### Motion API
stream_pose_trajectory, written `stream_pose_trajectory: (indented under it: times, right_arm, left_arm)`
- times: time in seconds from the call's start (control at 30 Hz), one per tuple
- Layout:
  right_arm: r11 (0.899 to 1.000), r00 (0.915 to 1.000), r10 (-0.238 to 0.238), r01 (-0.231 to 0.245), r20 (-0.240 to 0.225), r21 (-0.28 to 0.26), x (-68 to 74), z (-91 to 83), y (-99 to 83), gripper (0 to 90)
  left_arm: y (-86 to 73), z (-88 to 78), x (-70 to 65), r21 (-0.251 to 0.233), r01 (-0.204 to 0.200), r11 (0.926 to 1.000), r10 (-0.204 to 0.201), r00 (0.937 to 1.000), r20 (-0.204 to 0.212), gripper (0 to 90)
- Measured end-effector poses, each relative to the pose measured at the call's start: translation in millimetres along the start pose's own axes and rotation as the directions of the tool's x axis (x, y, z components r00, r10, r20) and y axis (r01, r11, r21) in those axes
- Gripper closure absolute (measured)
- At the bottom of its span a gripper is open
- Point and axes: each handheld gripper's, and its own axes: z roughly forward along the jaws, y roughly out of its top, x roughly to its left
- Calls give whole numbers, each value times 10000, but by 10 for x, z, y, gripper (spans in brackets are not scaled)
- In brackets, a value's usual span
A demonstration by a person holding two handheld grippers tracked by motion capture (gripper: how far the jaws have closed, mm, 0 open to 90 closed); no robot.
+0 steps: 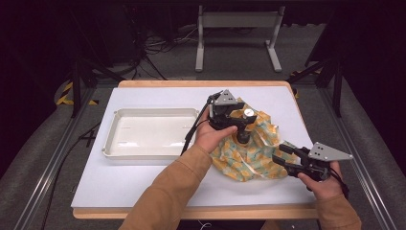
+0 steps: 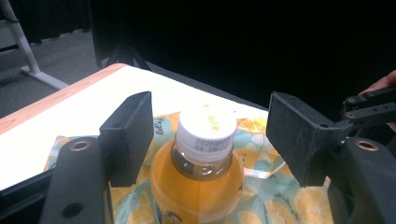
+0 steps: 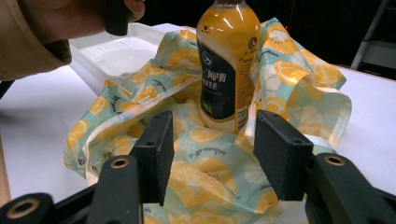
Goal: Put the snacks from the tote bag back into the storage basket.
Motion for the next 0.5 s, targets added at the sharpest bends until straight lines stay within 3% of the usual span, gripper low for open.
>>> stream_pose_trajectory:
  times: [0.5]
  right_arm:
    - [9998,9998,173,-173,-97,-69,-6,-5,-2,488]
  left_arm:
    - [-89,143,8,50,182,9998,-182,9998,21,359]
